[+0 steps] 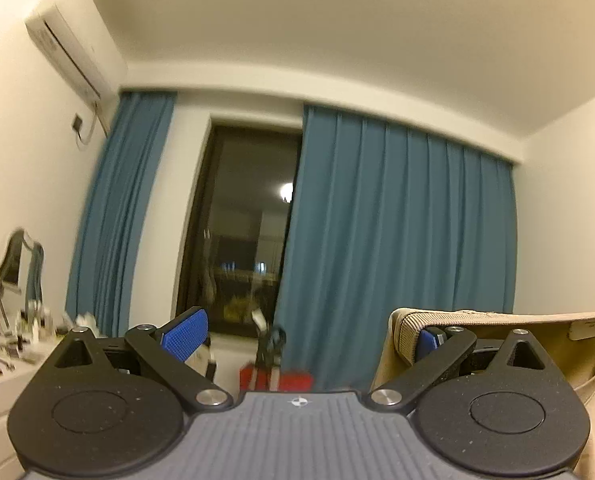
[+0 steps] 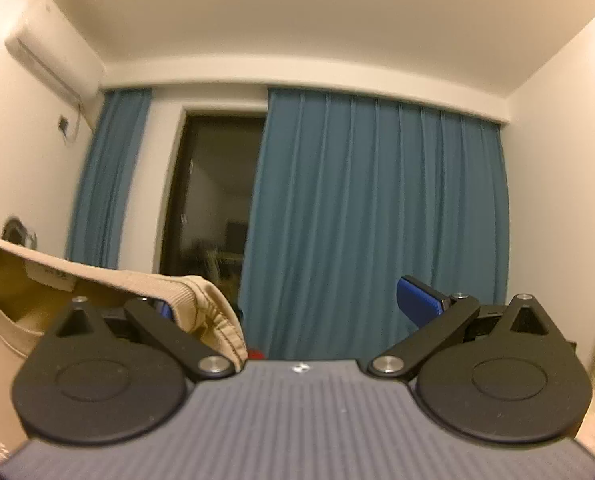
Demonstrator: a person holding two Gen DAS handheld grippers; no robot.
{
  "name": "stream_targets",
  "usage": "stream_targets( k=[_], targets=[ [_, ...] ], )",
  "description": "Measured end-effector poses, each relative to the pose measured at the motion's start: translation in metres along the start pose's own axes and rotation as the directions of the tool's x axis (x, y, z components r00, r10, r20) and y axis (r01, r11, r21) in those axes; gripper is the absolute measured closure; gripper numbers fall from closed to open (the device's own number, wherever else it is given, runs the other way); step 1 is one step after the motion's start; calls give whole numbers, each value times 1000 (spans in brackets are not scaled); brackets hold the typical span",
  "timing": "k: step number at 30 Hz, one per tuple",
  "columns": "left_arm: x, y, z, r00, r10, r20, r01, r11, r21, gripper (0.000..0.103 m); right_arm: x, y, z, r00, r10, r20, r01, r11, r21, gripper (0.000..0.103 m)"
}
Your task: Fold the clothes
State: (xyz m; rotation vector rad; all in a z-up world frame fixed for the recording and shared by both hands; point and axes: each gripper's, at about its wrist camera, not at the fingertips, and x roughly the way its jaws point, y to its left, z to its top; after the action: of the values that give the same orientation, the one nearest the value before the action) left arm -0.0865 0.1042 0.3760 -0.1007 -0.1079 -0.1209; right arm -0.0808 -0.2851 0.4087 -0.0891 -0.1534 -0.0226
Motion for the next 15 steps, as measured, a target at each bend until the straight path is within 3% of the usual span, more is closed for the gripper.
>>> stream_targets(
  k=[3,10,15],
  targets=[
    [62,5,-36,996,2,-89,-5,999,-32,2,41,-4,-36,997,-17,-70,17,1000,-3,0],
    [249,4,-137,971,71,-227,-91,993,-79,2,201,0,-160,979,-60,-194,57,998,-21,0],
    [394,9,-242,949,124,-290,-160,982,-103,2,314,2,-248,955,-91,-281,84,996,-37,0]
  ],
)
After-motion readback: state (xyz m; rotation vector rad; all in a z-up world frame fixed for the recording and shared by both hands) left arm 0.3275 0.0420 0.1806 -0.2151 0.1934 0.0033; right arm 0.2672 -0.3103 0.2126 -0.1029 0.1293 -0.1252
